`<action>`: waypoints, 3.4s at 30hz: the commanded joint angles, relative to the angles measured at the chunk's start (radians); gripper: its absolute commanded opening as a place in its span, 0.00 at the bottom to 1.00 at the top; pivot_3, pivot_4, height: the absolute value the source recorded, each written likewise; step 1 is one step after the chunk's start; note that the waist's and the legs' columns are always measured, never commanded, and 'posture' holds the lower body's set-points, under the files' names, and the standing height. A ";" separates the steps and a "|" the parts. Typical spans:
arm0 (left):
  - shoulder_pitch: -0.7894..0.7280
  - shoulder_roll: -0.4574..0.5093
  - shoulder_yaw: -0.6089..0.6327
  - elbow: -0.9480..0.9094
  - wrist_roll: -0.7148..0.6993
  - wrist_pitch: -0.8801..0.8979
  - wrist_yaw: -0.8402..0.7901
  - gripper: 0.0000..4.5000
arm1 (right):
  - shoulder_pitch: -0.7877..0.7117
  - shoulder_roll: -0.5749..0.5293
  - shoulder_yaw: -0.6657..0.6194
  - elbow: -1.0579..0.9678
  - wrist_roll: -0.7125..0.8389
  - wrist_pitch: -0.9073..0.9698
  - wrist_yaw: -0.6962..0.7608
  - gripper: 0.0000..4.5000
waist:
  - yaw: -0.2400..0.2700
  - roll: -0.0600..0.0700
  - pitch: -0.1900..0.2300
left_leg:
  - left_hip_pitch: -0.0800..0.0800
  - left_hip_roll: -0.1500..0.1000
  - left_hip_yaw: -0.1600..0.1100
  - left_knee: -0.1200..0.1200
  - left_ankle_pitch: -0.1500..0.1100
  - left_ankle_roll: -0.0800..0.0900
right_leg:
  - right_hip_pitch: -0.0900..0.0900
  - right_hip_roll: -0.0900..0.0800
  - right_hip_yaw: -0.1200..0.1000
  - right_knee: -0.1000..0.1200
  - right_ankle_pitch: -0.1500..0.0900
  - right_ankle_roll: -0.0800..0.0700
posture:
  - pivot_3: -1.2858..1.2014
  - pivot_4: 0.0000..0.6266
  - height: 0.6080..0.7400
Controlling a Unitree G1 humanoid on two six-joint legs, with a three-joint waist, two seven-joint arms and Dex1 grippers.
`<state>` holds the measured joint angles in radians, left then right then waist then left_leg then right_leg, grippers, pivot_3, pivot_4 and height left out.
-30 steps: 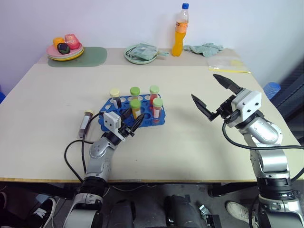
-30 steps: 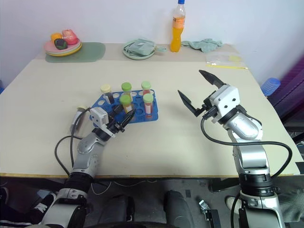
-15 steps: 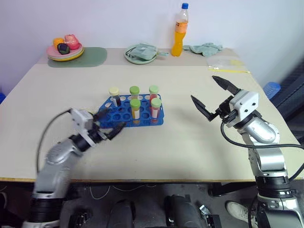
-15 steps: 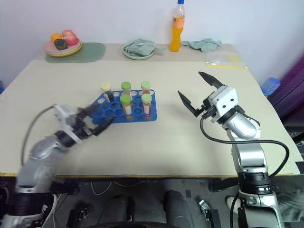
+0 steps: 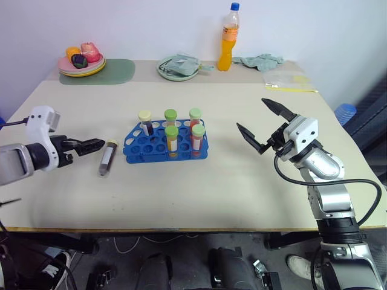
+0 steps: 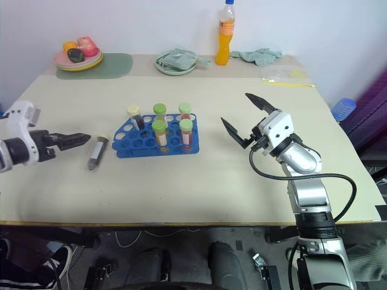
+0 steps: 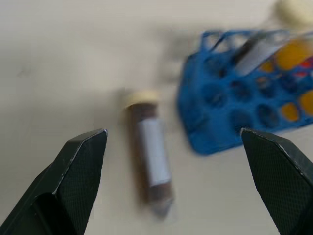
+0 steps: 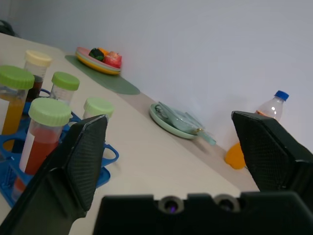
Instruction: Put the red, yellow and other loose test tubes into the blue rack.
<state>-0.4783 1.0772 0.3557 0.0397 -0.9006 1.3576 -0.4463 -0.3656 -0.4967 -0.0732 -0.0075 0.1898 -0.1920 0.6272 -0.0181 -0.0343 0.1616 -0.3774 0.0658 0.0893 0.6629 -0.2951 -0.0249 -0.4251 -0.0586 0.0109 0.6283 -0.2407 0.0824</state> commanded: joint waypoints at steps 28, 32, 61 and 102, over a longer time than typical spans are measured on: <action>-0.772 -0.188 -0.906 1.058 0.842 -0.317 -0.889 0.99 | 0.126 -0.161 0.056 -0.418 0.326 0.325 0.325 1.00 | 0.004 -0.002 0.001 | -0.007 -0.001 -0.001 0.003 0.000 0.000 | -0.005 0.001 0.001 -0.001 0.000 -0.001 | 0.52 0.24 1.00; -0.789 -0.228 -0.873 1.113 0.879 -0.322 -0.878 0.99 | 0.137 -0.158 0.053 -0.383 0.318 0.313 0.358 1.00 | 0.007 -0.003 0.000 | -0.009 -0.001 -0.002 0.004 0.000 0.000 | -0.006 0.000 0.000 -0.001 0.000 0.000 | 0.52 0.24 1.00; -0.824 -0.265 -0.566 1.243 0.953 -0.370 -0.611 0.17 | 0.151 -0.130 0.080 -0.309 0.238 0.240 0.382 1.00 | 0.004 -0.005 0.000 | -0.010 -0.001 -0.004 0.005 0.000 0.000 | -0.006 0.001 -0.002 0.001 0.002 0.003 | 0.52 0.24 1.00; 0.218 -0.782 -0.250 0.079 0.782 -1.761 -0.130 0.17 | 0.110 -0.138 0.039 -0.295 0.184 0.269 0.257 1.00 | 0.029 -0.004 -0.004 | -0.007 -0.001 -0.004 0.006 0.001 -0.002 | -0.001 -0.003 -0.006 0.001 0.003 0.004 | 0.52 0.24 1.00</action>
<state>-0.2549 0.2934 0.1003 0.1388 -0.1275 -0.3730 -0.6036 -0.2567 -0.6200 0.0011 -0.2622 0.3670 0.0821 0.8899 0.0109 -0.0381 0.1579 -0.3845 0.0647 0.0850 0.6692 -0.2937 -0.0269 -0.4257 -0.0615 0.0048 0.6293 -0.2379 0.0863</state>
